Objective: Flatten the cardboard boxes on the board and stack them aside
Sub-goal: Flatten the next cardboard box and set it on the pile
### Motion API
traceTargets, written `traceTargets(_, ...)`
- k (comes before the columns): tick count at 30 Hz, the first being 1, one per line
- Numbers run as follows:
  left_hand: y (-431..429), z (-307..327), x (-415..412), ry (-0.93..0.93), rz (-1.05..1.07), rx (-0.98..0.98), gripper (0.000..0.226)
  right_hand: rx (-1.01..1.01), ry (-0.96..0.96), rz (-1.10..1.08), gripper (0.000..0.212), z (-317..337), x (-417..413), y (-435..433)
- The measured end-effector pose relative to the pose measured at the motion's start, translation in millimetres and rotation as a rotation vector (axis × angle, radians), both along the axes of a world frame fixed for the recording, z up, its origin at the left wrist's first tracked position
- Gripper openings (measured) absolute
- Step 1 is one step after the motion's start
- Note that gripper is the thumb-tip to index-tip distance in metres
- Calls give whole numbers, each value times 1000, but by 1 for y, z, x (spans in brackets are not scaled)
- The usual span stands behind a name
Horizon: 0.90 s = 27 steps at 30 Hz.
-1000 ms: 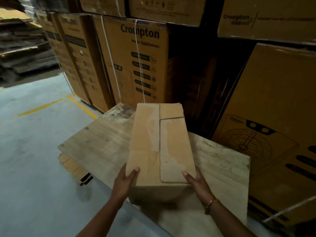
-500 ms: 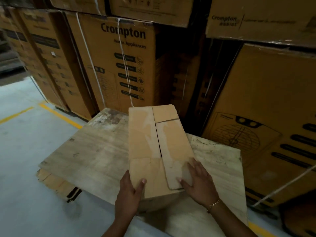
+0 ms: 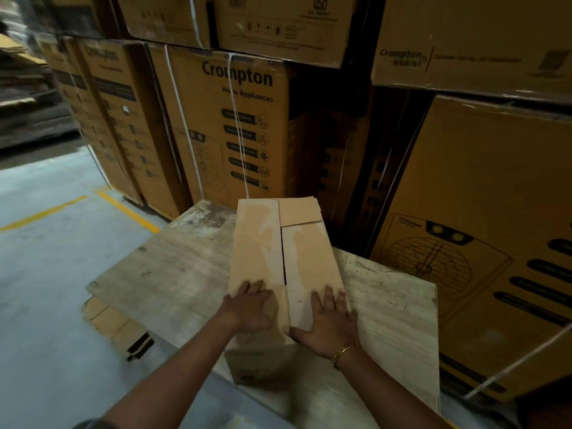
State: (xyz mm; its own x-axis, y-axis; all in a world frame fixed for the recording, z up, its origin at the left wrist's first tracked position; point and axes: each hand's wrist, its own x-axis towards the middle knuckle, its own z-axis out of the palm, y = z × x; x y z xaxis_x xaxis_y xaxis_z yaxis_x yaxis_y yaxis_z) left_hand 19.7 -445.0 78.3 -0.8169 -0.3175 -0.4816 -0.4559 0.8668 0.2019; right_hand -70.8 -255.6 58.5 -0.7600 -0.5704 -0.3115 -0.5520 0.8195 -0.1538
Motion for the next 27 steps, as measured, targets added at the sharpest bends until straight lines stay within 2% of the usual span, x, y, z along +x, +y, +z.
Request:
traceTargets(3,15,-18,7,145,65,-119,72,17,52,34,119,-5,3,4)
traceTargets(6,27,-39,19,286,91,-212,79,44,36,32,118,0,-3,-5)
traceTargets(9,29,-52,24,416,101,-275,63,63,10,5,118,9,-8,-17)
traceTargets(14,26,-59,20,444,84,-318,61,64,11,-78,123,7,-15,-38)
traceTargets(20,26,-62,20,471,93,-316,63,59,-45,-106,115,18,-27,-50)
traceTargets(27,24,-65,21,485,108,-293,65,63,-28,-58,120,14,-28,-45)
